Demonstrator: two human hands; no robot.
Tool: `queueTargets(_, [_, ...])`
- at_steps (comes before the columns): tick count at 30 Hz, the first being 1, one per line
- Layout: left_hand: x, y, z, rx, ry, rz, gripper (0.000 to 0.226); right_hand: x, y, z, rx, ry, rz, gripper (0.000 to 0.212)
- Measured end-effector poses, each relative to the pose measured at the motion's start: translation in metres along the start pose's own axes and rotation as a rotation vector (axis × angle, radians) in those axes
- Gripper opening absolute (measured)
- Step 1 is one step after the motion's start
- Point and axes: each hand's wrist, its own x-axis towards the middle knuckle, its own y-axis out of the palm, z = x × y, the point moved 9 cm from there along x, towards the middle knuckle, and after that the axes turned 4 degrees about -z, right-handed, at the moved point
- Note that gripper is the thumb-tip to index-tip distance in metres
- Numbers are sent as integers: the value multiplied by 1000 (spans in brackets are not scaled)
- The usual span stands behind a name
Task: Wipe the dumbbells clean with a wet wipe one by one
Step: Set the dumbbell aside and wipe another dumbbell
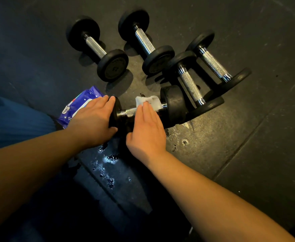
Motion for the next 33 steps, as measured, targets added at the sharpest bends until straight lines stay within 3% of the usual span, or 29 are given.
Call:
queueTargets(5, [0, 1, 3, -24, 36, 28, 102, 0, -5, 1, -258, -129, -57, 84])
queueTargets(12, [5, -1, 11, -87, 18, 29, 97, -9, 13, 36, -183, -399, 43, 71])
queueTargets(16, [6, -1, 11, -96, 21, 26, 96, -1, 1, 17, -215, -412, -10, 67])
queueTargets(21, [0, 0, 9, -111, 1, 30, 95, 14, -11, 24, -78, -394, -122, 21])
queueTargets(33, [-12, 3, 5, -93, -8, 10, 93, 50, -5, 21, -259, -373, -77, 15])
